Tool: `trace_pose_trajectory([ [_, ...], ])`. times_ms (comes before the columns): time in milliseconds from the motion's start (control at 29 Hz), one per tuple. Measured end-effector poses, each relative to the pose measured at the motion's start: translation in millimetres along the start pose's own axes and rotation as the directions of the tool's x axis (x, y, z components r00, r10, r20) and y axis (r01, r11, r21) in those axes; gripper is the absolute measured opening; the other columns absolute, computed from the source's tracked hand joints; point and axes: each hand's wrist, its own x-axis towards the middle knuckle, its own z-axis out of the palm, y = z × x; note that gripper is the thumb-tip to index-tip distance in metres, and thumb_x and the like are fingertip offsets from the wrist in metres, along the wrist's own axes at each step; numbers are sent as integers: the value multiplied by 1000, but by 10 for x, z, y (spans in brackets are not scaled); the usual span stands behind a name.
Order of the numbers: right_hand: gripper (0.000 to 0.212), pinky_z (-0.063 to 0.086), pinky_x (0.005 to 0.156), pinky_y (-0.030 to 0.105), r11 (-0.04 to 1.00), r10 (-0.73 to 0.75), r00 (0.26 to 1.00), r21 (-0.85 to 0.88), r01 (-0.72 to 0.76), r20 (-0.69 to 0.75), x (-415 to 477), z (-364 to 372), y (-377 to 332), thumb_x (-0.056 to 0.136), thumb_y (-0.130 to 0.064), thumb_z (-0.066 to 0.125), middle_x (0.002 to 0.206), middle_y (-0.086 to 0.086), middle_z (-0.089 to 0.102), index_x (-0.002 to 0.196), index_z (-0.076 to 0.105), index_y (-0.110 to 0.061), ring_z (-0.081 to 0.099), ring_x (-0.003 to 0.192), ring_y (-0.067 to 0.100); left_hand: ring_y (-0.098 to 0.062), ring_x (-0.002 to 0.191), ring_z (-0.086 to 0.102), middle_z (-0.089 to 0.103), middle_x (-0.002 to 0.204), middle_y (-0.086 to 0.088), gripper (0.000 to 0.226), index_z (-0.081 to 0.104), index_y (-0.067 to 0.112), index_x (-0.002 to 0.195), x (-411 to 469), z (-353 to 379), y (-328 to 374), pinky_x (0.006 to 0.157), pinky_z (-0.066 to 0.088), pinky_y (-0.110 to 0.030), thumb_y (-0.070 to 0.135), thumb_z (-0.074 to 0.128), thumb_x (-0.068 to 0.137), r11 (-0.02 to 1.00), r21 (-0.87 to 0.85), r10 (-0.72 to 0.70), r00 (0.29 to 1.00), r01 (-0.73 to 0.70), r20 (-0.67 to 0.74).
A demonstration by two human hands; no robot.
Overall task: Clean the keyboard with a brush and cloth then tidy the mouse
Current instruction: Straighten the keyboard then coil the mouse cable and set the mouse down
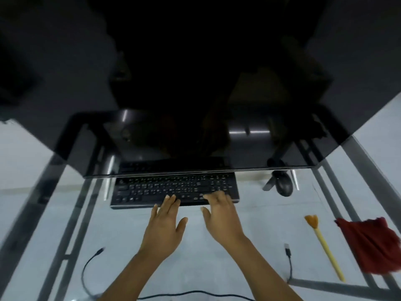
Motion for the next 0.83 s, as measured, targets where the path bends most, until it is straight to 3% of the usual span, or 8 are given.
trace_pose_trajectory([
  [103, 38, 40, 104, 32, 994, -103, 988, -10, 105, 119, 13, 209, -479, 97, -30, 52, 133, 5, 50, 133, 52, -18, 45, 121, 23, -24, 137, 39, 45, 146, -9, 53, 51, 9, 137, -196, -217, -449, 112, 31, -40, 32, 63, 90, 996, 60, -72, 997, 71, 18],
  [207, 39, 40, 102, 33, 980, -191, 954, -4, 197, 230, 16, 410, -876, 98, -29, 49, 133, 4, 48, 135, 50, -18, 44, 120, 24, -29, 102, 65, 65, 118, -11, 41, 68, 7, 113, -393, -463, -861, 84, 55, -40, 23, 78, 77, 980, 110, -162, 987, 163, -23],
  [414, 41, 37, 104, 34, 960, -269, 902, 17, 280, 338, -17, 725, -1437, 99, -28, 46, 135, 4, 45, 138, 46, -16, 40, 124, 25, -14, 95, 59, 51, 110, 1, 25, 54, 18, 110, -766, -715, -1406, 80, 51, -27, 30, 61, 89, 912, 94, -409, 900, 399, 150],
  [483, 40, 37, 105, 34, 958, -276, 887, 28, 286, 370, -44, 797, -1568, 100, -27, 46, 136, 4, 44, 139, 46, -16, 40, 125, 24, -14, 88, 58, 52, 104, 0, 14, 53, 17, 105, -865, -693, -1504, 72, 51, -26, 22, 57, 92, 917, 98, -397, 905, 386, 151],
  [586, 40, 37, 105, 34, 959, -275, 870, 49, 280, 408, -73, 866, -1684, 100, -26, 46, 136, 3, 44, 139, 45, -16, 39, 126, 23, -12, 74, 52, 51, 94, 2, 7, 52, 17, 102, -894, -700, -1546, 52, 36, -16, 16, 50, 95, 931, 102, -362, 921, 350, 143],
  [690, 40, 41, 103, 33, 976, -212, 858, 139, 165, 467, -96, 884, -1780, 97, -26, 51, 136, 1, 45, 136, 47, -19, 43, 125, 20, -12, 74, 54, 57, 93, 0, 7, 57, 16, 101, -804, -761, -1499, 60, 40, -19, 15, 56, 94, 933, -60, -350, 935, 354, 63],
  [759, 38, 44, 100, 30, 964, -92, 818, 257, -70, 569, -90, 866, -1824, 95, -27, 55, 131, -1, 53, 132, 51, -21, 51, 118, 16, -8, 77, 57, 60, 91, 2, 8, 59, 18, 96, -680, -889, -1402, 62, 41, -13, 13, 62, 90, 905, -237, -362, 932, 354, 10],
  [828, 32, 44, 102, 32, 852, -49, 700, 396, -343, 712, -71, 744, -1884, 93, -29, 56, 119, -1, 62, 124, 56, -21, 59, 111, 14, -3, 78, 58, 62, 87, 6, 11, 60, 21, 92, -503, -1095, -1265, 63, 39, -8, 11, 63, 88, 854, -396, -375, 927, 338, -16],
])
